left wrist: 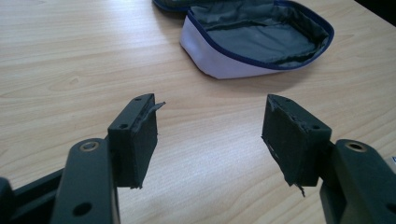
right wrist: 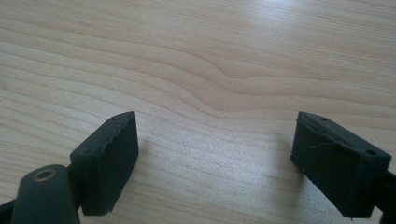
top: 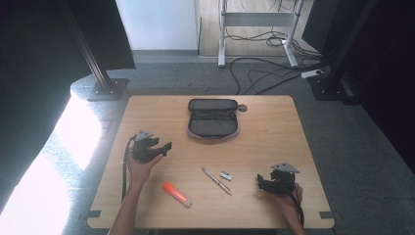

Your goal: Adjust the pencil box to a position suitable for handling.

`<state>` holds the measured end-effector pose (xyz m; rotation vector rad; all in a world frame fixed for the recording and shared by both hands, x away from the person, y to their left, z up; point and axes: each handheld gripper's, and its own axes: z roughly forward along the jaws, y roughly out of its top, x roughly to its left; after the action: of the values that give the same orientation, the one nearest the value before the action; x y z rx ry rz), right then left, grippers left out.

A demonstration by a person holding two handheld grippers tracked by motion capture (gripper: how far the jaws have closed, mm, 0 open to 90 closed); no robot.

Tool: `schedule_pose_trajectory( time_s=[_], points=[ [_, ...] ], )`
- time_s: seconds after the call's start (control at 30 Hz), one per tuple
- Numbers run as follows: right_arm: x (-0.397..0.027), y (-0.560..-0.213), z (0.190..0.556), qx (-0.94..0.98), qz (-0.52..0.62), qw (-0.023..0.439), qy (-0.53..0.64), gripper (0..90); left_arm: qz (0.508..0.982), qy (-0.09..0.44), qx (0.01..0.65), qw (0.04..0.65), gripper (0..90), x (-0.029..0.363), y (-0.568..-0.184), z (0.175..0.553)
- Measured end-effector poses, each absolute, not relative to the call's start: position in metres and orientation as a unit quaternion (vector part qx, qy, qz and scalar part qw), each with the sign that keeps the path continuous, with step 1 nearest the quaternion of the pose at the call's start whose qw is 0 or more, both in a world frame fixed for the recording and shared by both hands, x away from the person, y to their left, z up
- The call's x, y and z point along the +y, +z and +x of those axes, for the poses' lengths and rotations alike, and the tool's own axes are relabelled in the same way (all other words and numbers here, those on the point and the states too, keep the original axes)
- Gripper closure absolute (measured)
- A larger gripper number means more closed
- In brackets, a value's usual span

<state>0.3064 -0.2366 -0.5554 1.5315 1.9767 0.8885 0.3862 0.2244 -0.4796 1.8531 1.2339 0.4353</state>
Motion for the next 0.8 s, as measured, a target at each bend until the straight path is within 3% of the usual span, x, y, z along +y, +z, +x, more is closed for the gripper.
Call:
schedule_pose_trajectory(
  time_s=[0.8],
  points=[
    [-0.236, -0.556, 0.306, 0.721, 0.561, 0.243, 0.325, 14.6, 0.729, 0.179, 0.509, 0.422, 38.6, 0.204, -0.467, 0.426]
  ],
)
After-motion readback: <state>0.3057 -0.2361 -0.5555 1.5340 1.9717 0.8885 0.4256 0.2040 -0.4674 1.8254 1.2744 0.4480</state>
